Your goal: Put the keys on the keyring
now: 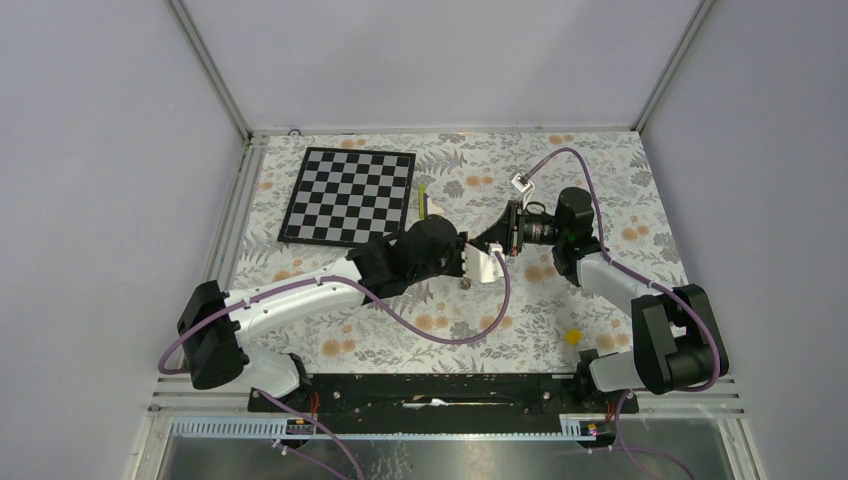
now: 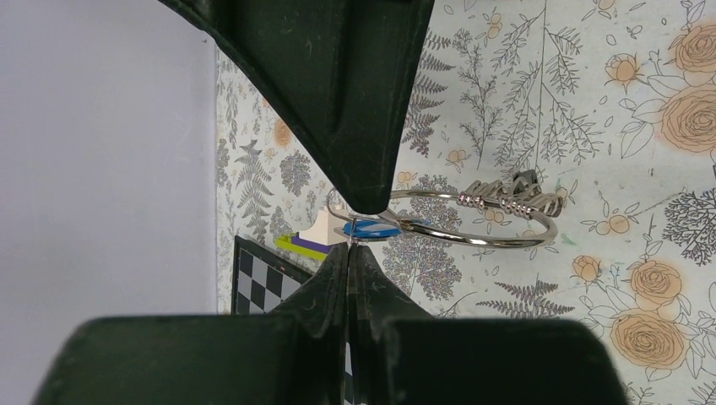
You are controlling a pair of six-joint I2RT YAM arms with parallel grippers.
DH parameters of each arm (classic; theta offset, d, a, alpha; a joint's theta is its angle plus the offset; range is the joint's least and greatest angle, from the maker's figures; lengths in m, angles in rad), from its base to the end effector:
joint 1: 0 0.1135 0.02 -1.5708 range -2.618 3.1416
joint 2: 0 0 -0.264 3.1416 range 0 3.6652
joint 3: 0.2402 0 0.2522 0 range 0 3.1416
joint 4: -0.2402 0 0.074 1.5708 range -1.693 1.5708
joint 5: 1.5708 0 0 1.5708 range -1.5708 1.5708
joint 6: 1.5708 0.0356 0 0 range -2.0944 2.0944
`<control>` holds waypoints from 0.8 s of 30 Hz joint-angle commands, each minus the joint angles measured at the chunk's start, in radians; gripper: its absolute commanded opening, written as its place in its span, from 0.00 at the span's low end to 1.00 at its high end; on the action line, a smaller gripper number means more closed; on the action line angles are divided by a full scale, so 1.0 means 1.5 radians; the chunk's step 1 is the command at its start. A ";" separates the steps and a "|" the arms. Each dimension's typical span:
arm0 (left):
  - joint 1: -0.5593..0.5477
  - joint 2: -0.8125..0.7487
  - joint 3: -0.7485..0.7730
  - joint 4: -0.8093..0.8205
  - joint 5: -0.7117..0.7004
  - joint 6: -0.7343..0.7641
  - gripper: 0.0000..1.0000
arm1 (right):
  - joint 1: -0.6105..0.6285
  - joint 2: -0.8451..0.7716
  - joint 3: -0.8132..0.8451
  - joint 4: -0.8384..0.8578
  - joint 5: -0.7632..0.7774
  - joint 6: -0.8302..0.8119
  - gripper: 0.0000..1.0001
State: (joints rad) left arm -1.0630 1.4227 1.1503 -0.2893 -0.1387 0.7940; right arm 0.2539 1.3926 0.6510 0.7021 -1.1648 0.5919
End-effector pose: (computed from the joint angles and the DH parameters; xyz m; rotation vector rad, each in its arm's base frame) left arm 0.1626 -0.2821 0.3083 1.6527 1.3382 -0.0111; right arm 0.2651 0.1026 0.2486 -0.7059 1.6912 1.5408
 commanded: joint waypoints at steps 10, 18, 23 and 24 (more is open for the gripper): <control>-0.005 0.001 0.026 0.033 -0.006 0.001 0.00 | 0.017 0.003 0.011 0.043 -0.025 -0.001 0.00; -0.005 0.001 0.024 0.033 -0.007 0.003 0.00 | 0.018 0.002 0.011 0.040 -0.025 -0.004 0.00; -0.006 0.001 0.026 0.032 -0.007 0.003 0.00 | 0.018 0.002 0.012 0.037 -0.025 -0.007 0.00; -0.006 0.001 0.026 0.032 -0.007 0.003 0.00 | 0.018 0.002 0.012 0.036 -0.025 -0.009 0.00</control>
State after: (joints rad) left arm -1.0630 1.4227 1.1503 -0.2951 -0.1429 0.7937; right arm 0.2619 1.3945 0.6510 0.7090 -1.1709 0.5907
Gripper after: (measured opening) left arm 0.010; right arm 0.058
